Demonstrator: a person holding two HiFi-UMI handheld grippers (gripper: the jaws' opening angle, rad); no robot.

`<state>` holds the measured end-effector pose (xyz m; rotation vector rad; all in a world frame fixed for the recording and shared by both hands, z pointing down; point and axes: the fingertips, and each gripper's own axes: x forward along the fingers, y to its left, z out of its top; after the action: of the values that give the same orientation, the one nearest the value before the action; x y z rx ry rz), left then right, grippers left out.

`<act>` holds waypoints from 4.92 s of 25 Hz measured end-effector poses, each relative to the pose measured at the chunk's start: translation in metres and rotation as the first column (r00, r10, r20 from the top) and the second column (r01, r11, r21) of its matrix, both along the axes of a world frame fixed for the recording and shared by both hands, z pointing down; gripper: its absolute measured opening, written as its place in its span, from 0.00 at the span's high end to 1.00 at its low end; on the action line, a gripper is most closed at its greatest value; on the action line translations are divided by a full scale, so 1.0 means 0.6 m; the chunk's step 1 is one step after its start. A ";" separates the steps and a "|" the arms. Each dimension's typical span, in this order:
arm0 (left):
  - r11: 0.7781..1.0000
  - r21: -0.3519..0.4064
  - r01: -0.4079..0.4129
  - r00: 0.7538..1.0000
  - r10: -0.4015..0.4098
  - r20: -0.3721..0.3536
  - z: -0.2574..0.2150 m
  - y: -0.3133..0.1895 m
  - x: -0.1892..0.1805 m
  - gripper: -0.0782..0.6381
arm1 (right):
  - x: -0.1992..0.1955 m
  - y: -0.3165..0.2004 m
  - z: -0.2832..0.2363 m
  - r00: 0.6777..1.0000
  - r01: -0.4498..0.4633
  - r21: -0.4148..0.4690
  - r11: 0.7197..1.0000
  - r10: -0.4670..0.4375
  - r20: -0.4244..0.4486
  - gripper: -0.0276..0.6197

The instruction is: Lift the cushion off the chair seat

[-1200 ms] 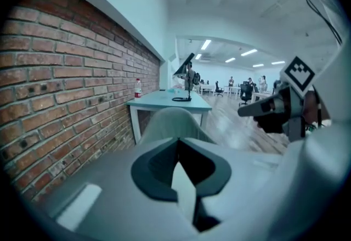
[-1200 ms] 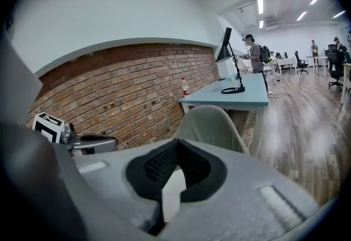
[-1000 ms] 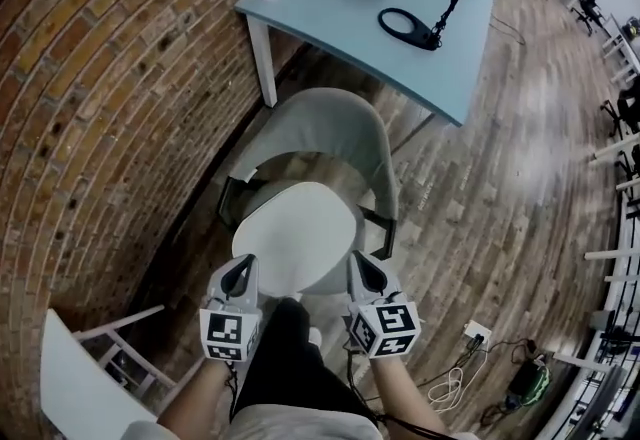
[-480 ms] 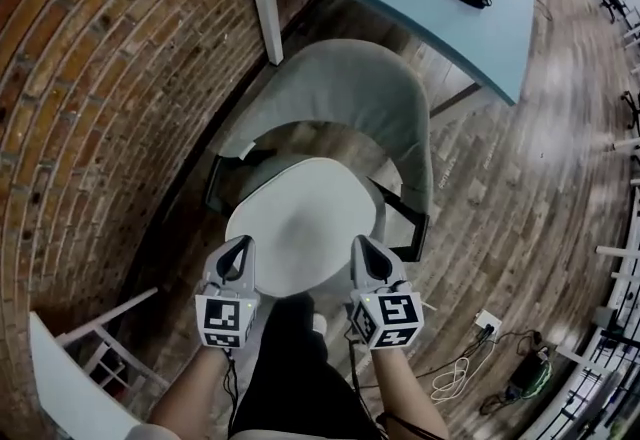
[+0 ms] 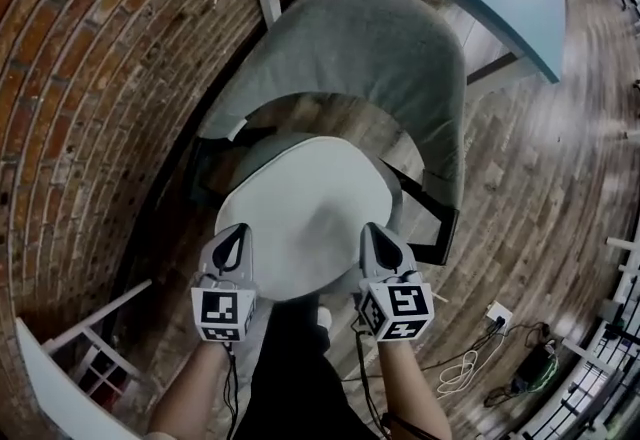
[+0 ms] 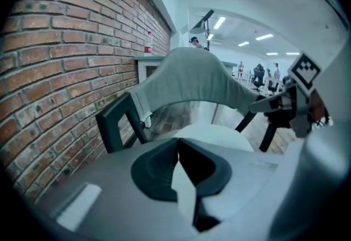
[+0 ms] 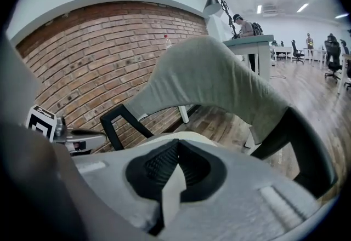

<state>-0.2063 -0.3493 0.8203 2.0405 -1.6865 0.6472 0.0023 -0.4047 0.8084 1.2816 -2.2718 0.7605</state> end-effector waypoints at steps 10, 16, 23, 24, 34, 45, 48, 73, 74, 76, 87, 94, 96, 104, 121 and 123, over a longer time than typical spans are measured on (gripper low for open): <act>0.995 -0.091 0.048 0.998 -0.045 0.035 0.102 0.020 -0.032 0.87 | 0.018 -0.011 0.078 0.998 -0.032 -0.034 0.999 0.030 -0.059 0.96; 0.987 -0.141 0.078 0.997 -0.078 0.006 0.139 0.018 -0.049 0.71 | 0.023 -0.012 0.123 0.997 -0.045 -0.099 0.994 0.039 -0.062 0.81; 0.963 -0.211 0.168 0.984 -0.176 -0.016 0.187 0.027 -0.084 0.48 | 0.040 -0.029 0.182 0.990 -0.135 -0.149 0.980 0.126 -0.068 0.34; 0.959 -0.220 0.178 0.982 -0.188 -0.026 0.192 0.028 -0.087 0.46 | 0.044 -0.033 0.189 0.988 -0.146 -0.150 0.978 0.135 -0.076 0.31; 0.928 -0.299 0.221 0.962 -0.257 -0.087 0.233 0.039 -0.104 0.33 | 0.069 -0.045 0.248 0.982 -0.181 -0.230 0.956 0.166 -0.085 0.24; 0.912 -0.338 0.232 0.945 -0.294 -0.145 0.253 0.039 -0.100 0.35 | 0.058 -0.041 0.268 0.988 -0.155 -0.289 0.945 0.144 -0.058 0.25; 0.913 -0.340 0.224 0.950 -0.283 -0.134 0.248 0.040 -0.097 0.37 | 0.054 -0.036 0.266 0.991 -0.136 -0.299 0.945 0.125 -0.054 0.25; 0.968 -0.201 0.152 0.984 -0.166 -0.058 0.090 0.053 -0.011 0.83 | 0.063 0.013 0.083 0.994 -0.107 -0.213 0.971 0.107 -0.015 0.86; 0.969 -0.194 0.151 0.985 -0.165 -0.058 0.074 0.056 -0.008 0.83 | 0.068 0.016 0.066 0.994 -0.111 -0.210 0.971 0.112 -0.008 0.86; 0.973 -0.174 0.149 0.985 -0.161 -0.055 0.037 0.055 -0.005 0.83 | 0.076 0.018 0.027 0.992 -0.123 -0.198 0.972 0.128 0.015 0.86; 0.990 -0.030 0.138 0.990 -0.138 -0.014 -0.237 0.105 0.016 0.82 | 0.105 0.084 -0.252 0.986 -0.134 -0.058 0.989 0.139 0.089 0.86; 0.990 -0.005 0.144 0.989 -0.144 -0.041 -0.410 0.181 0.042 0.83 | 0.139 0.169 -0.427 0.985 -0.133 0.008 0.991 0.131 0.111 0.86; 0.990 0.029 0.137 0.990 -0.136 -0.045 -0.460 0.191 0.052 0.83 | 0.149 0.182 -0.475 0.984 -0.138 0.037 0.990 0.133 0.117 0.86; 0.984 0.098 0.146 0.988 -0.139 -0.071 -0.581 0.242 0.065 0.83 | 0.159 0.234 -0.609 0.987 -0.131 0.125 0.983 0.118 0.107 0.86; 0.981 0.154 0.120 0.991 -0.109 -0.076 -0.666 0.309 0.071 0.83 | 0.165 0.315 -0.696 0.988 -0.138 0.200 0.970 0.120 0.098 0.86; 0.981 0.152 0.122 0.991 -0.112 -0.074 -0.666 0.313 0.071 0.83 | 0.164 0.317 -0.695 0.988 -0.137 0.200 0.970 0.120 0.097 0.86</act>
<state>-0.1636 -0.1613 0.4210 2.0242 -1.8540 0.4164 0.1008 -0.2142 0.3911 1.5305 -2.4048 0.6457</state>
